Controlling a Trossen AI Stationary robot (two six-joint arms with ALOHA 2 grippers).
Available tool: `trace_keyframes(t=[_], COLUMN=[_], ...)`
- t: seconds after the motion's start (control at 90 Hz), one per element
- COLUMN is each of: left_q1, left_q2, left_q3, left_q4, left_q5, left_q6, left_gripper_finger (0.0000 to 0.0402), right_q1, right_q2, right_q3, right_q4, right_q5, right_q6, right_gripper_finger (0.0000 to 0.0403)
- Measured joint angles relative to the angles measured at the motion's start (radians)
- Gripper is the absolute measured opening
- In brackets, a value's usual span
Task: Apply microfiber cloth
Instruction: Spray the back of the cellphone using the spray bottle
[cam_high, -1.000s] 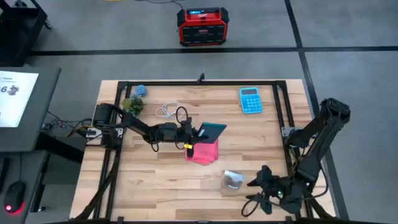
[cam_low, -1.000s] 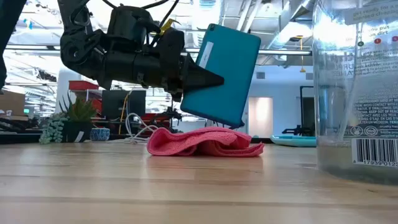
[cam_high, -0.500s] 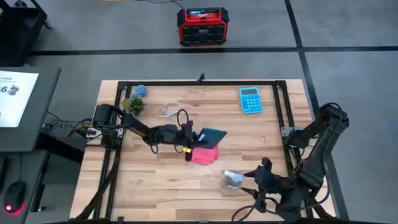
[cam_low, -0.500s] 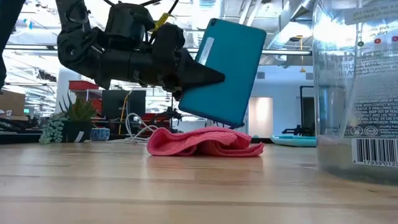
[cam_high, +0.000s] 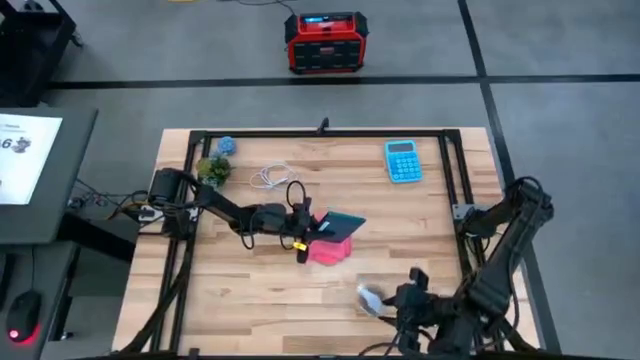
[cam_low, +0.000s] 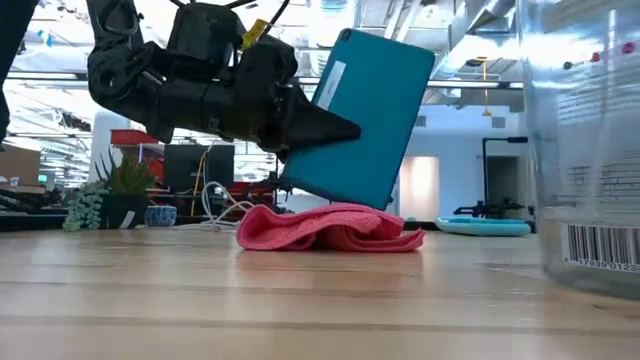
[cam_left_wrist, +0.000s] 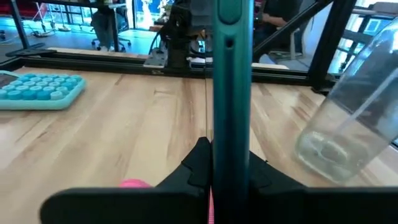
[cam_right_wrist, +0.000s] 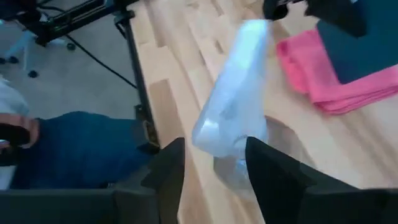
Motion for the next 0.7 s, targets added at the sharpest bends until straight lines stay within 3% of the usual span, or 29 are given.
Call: trace_keyframes(t=[0.233,0.467,0.567,0.7], left_q1=[0.0,0.001,0.001,0.001], left_q2=[0.0,0.0,0.0,0.0], left_q3=[0.0,0.0,0.0,0.0], left_q4=[-0.007,-0.006,-0.005,-0.005], left_q5=[0.0,0.0,0.0,0.0], left_q6=[0.009,0.008,0.007,0.007], left_gripper_finger=[0.0009,0.0009,0.0009,0.0009], right_q1=[0.011,0.038,0.059,0.091], right_q2=[0.001,0.002,0.0,0.006], right_q3=[-0.001,-0.037,-0.036,-0.036], right_q4=[-0.056,-0.13,-0.149,-0.086], right_q5=[-0.009,-0.152,-0.133,0.012], right_q6=[0.094,0.313,0.39,0.374], right_gripper_finger=[0.0128,0.0128,0.0128,0.0137])
